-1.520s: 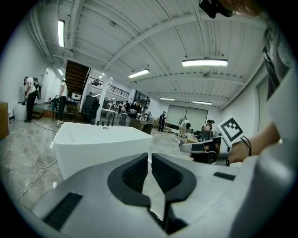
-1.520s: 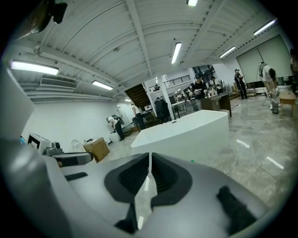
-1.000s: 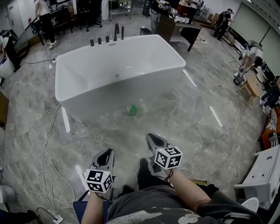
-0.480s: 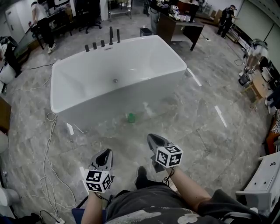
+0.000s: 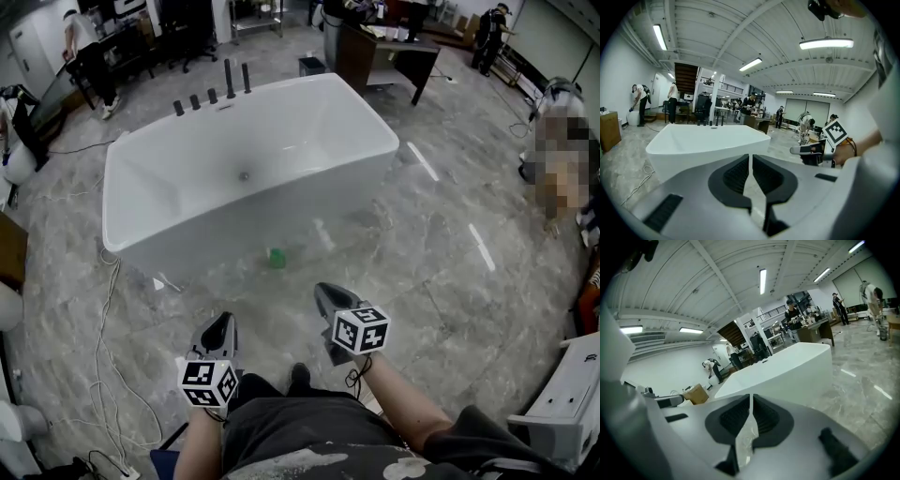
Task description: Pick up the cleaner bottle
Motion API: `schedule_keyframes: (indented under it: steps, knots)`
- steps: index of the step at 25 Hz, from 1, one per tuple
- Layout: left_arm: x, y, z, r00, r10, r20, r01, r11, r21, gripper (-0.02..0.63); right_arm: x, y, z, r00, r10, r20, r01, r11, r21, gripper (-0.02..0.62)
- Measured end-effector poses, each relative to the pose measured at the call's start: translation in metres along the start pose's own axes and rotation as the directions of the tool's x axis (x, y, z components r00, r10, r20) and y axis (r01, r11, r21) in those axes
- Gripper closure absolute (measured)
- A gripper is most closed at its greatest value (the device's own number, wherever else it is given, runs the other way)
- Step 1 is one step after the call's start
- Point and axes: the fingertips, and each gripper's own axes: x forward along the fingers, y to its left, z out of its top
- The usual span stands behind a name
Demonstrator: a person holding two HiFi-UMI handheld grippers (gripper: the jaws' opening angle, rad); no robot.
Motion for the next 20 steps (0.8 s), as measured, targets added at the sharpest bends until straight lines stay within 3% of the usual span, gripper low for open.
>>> schedule_keyframes:
  steps: [11, 20]
  knots:
    - [0.038, 0.000, 0.002, 1.000, -0.021, -0.022, 0.022, 0.999, 0.026, 0.571, 0.000, -0.035, -0.014, 0.999, -0.031, -0.019, 0.032, 0.997, 0.069, 0.561]
    - [0.085, 0.026, 0.001, 0.997, -0.068, -0.044, 0.068, 0.998, -0.004, 0.571, 0.028, -0.053, -0.005, 0.995, -0.084, -0.061, 0.085, 0.996, 0.022, 0.561]
